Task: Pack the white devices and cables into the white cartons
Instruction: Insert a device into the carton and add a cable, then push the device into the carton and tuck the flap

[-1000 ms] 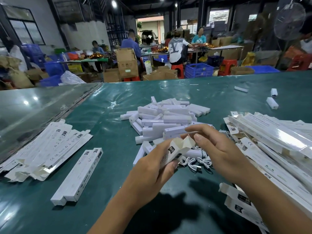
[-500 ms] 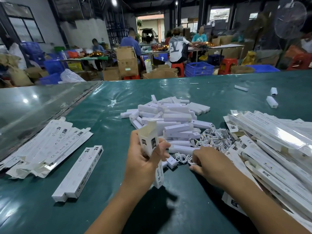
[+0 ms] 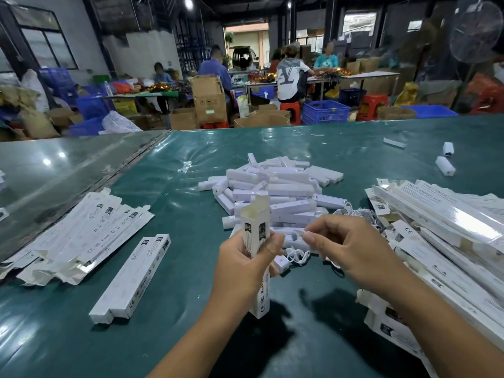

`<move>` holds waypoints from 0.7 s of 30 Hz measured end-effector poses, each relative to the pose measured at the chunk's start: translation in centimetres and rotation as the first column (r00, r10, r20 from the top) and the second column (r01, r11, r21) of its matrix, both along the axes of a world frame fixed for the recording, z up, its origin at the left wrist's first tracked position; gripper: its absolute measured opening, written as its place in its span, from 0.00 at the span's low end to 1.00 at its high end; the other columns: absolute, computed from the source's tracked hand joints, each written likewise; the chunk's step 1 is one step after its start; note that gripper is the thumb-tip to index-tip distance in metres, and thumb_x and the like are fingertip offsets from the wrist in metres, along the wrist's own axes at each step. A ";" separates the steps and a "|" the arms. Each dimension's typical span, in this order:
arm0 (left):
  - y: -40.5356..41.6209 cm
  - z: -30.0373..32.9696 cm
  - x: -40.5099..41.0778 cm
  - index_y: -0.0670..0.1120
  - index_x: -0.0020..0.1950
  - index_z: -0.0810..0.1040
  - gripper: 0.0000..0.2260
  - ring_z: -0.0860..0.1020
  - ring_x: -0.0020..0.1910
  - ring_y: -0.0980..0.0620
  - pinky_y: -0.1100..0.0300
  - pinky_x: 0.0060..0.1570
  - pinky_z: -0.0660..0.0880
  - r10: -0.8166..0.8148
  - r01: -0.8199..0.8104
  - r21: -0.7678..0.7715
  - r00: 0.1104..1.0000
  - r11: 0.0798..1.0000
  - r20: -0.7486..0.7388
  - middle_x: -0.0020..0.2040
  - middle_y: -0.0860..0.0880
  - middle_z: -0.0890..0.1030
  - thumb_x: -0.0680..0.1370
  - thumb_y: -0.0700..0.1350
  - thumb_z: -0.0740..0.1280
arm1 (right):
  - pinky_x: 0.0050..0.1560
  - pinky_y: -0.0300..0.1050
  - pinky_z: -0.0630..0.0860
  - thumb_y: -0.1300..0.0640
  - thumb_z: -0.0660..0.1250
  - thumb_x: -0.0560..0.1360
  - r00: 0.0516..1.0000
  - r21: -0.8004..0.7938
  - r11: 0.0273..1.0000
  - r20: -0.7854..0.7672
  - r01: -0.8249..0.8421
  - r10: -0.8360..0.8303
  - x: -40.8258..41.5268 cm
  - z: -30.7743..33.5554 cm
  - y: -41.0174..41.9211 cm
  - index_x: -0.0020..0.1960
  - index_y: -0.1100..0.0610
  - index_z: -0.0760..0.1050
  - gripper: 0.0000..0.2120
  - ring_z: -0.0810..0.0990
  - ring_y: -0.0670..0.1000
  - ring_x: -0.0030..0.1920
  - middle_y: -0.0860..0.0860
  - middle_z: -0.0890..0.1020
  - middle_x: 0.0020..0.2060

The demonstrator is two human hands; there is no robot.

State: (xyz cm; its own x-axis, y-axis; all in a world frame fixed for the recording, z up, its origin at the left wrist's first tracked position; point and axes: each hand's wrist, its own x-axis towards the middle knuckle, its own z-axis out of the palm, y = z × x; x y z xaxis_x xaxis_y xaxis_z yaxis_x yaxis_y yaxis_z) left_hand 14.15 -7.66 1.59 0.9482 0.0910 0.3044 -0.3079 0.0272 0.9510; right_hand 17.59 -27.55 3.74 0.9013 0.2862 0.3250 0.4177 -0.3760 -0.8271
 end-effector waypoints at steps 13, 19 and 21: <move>-0.1 0.1 0.0 0.43 0.46 0.86 0.07 0.74 0.27 0.50 0.60 0.30 0.74 -0.237 0.185 -0.287 0.958 0.940 -0.161 0.39 0.41 0.83 0.69 0.41 0.75 | 0.41 0.40 0.81 0.48 0.78 0.67 0.964 -0.039 0.990 0.228 -0.134 0.139 -1.4 0.4 1.0 0.62 0.42 0.79 0.24 0.84 0.45 0.36 0.40 0.86 0.37; 0.2 -0.2 0.2 0.48 0.44 0.86 0.09 0.73 0.28 0.52 0.59 0.31 0.73 -0.375 0.299 -0.346 0.910 0.889 -0.176 0.33 0.46 0.77 0.65 0.47 0.78 | 0.44 0.41 0.83 0.51 0.77 0.69 0.911 -0.093 0.991 0.393 -0.095 0.124 -1.7 0.9 0.9 0.60 0.52 0.84 0.20 0.85 0.43 0.43 0.42 0.86 0.44; 0.2 -0.3 0.2 0.47 0.44 0.86 0.08 0.73 0.28 0.53 0.59 0.31 0.73 -0.405 0.326 -0.381 0.902 0.865 -0.148 0.33 0.47 0.77 0.66 0.46 0.77 | 0.42 0.42 0.83 0.49 0.76 0.71 0.906 -0.078 0.991 0.403 -0.107 0.129 -1.8 1.0 0.9 0.57 0.50 0.84 0.15 0.85 0.43 0.41 0.42 0.86 0.42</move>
